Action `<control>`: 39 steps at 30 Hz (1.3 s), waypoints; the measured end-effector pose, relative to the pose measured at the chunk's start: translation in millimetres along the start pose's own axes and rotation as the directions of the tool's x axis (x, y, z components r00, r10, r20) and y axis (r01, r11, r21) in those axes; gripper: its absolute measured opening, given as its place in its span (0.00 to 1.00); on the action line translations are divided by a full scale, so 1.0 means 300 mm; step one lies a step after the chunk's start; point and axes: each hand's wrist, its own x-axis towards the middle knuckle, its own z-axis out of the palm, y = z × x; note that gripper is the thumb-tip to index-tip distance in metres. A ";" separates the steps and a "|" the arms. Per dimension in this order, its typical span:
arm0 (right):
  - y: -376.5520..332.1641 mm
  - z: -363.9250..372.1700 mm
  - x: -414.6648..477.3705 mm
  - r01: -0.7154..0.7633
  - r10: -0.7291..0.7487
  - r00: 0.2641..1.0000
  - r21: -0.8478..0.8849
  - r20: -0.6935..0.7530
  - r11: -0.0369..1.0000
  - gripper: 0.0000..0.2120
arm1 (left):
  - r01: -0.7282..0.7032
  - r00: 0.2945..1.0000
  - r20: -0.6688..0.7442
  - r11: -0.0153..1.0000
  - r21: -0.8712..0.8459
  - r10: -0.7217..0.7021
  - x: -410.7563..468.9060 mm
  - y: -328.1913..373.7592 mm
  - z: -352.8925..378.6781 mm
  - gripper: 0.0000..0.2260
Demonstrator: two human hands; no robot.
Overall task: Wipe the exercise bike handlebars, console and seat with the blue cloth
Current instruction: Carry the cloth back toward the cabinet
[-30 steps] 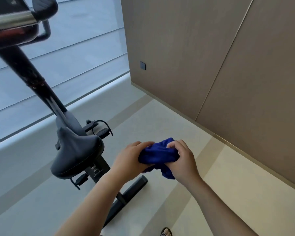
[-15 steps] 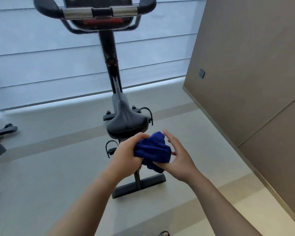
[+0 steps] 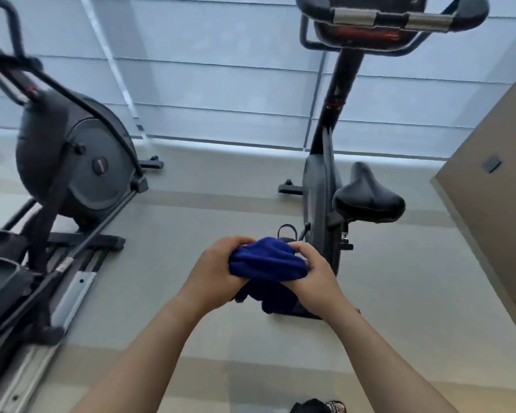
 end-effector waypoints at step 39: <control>-0.172 1.896 0.235 0.302 -0.046 0.224 -0.024 0.973 0.953 0.18 | 0.482 0.304 -0.772 0.790 -0.380 -0.557 -0.896 -0.896 -1.004 0.17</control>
